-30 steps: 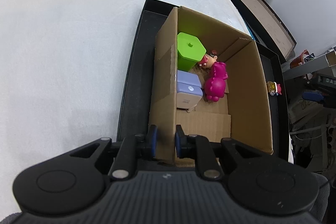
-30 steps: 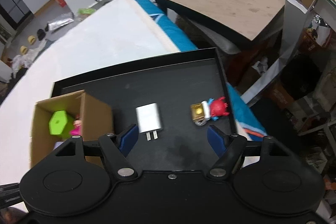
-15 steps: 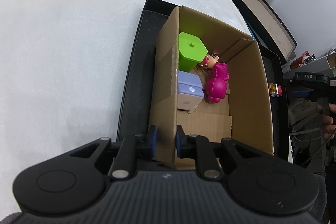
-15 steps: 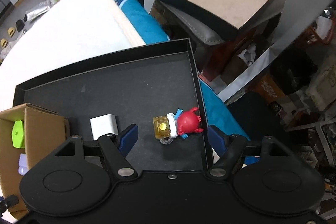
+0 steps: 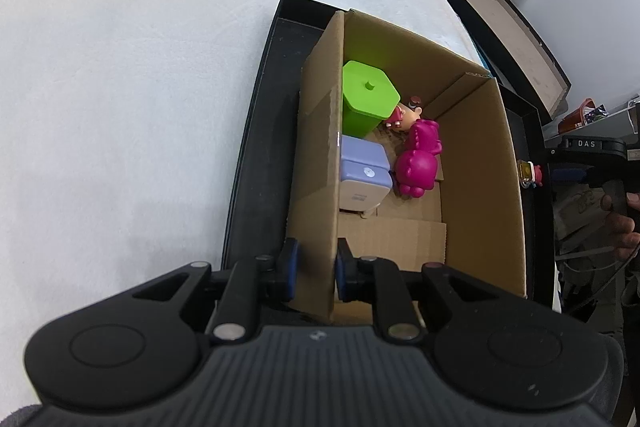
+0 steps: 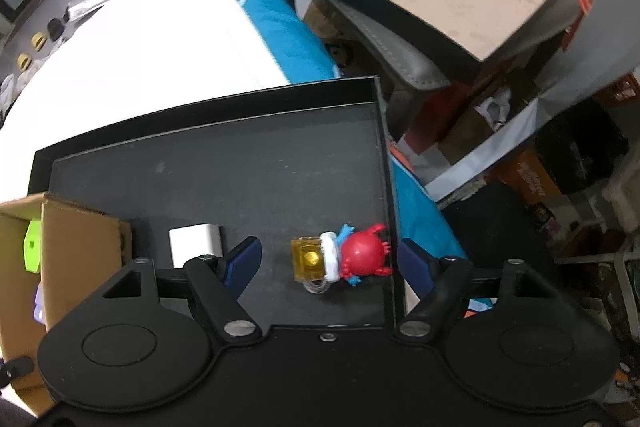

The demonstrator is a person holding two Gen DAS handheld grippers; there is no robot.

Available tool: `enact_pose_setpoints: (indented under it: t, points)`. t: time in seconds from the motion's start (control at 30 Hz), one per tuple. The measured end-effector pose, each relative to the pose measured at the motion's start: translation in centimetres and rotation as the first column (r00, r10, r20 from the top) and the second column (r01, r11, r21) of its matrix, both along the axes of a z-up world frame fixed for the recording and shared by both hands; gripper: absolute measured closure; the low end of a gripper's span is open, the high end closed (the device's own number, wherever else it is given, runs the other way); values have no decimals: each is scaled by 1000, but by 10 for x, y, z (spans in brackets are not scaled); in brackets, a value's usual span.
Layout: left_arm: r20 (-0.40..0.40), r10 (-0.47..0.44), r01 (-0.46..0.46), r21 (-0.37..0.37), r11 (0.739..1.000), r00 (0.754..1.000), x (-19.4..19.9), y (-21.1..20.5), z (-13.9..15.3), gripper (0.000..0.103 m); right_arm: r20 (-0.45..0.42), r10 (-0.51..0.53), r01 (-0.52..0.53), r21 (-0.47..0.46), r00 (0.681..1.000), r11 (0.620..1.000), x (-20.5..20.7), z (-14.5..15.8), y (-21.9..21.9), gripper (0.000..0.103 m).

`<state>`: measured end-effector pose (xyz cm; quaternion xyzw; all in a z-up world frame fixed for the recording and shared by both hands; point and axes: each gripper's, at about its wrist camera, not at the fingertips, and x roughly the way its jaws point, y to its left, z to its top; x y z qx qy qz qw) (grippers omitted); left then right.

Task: Organize rigid objects
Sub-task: 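Move the right tool back over the red crab figure, then grasp the red crab figure with yellow cube using the right gripper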

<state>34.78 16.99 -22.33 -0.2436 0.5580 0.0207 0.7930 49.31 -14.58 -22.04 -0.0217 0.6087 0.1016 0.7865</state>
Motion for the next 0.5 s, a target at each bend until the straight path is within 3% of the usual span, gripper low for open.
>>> enact_pose_setpoints:
  t: [0.3, 0.37, 0.4, 0.5]
  points:
    - [1, 0, 0, -1, 1000, 1000, 0, 1, -1, 85, -10, 69, -69, -79, 998, 994, 1, -18, 18, 29]
    - [0, 0, 0, -1, 1000, 1000, 0, 1, -2, 85, -13, 71, -72, -96, 997, 993, 1, -22, 20, 35]
    - [0, 0, 0, -1, 1000, 1000, 0, 1, -2, 85, -18, 64, -65, -105, 998, 992, 1, -23, 20, 45]
    - [1, 0, 0, -2, 1000, 1000, 0, 1, -2, 85, -24, 49, -51, -101, 999, 994, 1, -24, 17, 47]
